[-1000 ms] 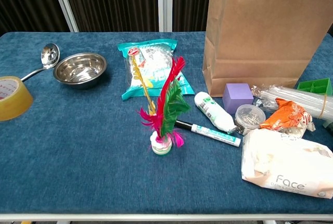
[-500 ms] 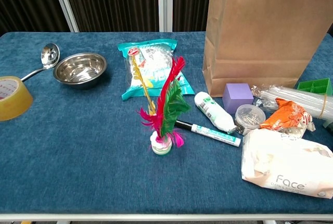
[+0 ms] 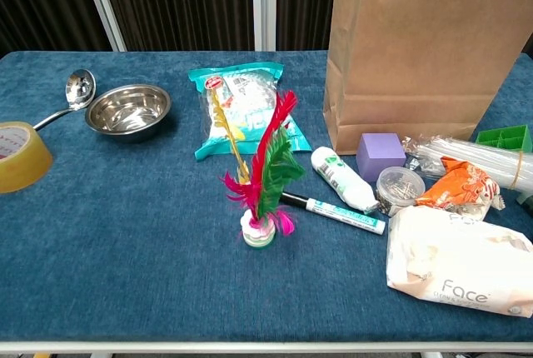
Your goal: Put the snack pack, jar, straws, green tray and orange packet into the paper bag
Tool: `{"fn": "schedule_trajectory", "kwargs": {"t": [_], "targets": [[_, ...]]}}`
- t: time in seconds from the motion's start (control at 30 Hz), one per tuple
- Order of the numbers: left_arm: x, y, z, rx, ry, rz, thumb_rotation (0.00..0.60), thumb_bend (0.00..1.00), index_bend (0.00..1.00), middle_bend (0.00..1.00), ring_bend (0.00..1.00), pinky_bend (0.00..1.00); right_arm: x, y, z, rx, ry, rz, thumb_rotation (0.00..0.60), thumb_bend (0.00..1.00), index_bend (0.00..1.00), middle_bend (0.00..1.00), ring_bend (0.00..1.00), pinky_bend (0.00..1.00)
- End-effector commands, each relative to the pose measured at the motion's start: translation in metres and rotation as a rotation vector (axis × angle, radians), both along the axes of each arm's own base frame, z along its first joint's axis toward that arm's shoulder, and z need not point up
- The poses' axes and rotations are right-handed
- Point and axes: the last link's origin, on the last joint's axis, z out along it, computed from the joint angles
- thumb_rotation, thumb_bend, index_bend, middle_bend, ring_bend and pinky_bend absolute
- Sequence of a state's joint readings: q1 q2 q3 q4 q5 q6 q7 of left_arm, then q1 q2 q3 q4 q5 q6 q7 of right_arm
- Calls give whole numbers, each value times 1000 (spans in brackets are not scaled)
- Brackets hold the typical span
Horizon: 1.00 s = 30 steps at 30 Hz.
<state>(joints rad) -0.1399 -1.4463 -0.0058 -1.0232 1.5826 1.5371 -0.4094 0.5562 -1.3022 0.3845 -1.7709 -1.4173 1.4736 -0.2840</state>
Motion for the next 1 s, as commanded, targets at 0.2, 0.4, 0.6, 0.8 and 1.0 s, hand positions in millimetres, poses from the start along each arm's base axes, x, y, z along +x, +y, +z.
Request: {"fn": "schedule_trajectory", "kwargs": {"t": [0.2, 0.4, 0.6, 0.8, 1.0], "targets": [[1, 1, 0, -2, -1, -2, 600, 48, 99, 143, 12, 156, 29, 47, 15, -32, -134, 357, 600, 0, 175, 228, 81, 158], [3, 0, -2, -3, -1, -7, 600, 50, 99, 143, 12, 156, 20, 86, -6, 256, 21, 407, 600, 0, 198, 242, 86, 162], [3, -1, -2, -3, -5, -3, 600, 49, 99, 143, 12, 156, -20, 101, -26, 412, 300, 272, 600, 0, 309, 265, 150, 225], [1, -2, -3, -3, -11, 3, 600, 49, 99, 143, 12, 156, -69, 111, -32, 483, 422, 96, 600, 0, 362, 295, 183, 262], [0, -3, -4, -5, -15, -1, 600, 49, 100, 143, 12, 156, -122, 111, -31, 482, 403, -78, 600, 0, 361, 293, 183, 262]]}}
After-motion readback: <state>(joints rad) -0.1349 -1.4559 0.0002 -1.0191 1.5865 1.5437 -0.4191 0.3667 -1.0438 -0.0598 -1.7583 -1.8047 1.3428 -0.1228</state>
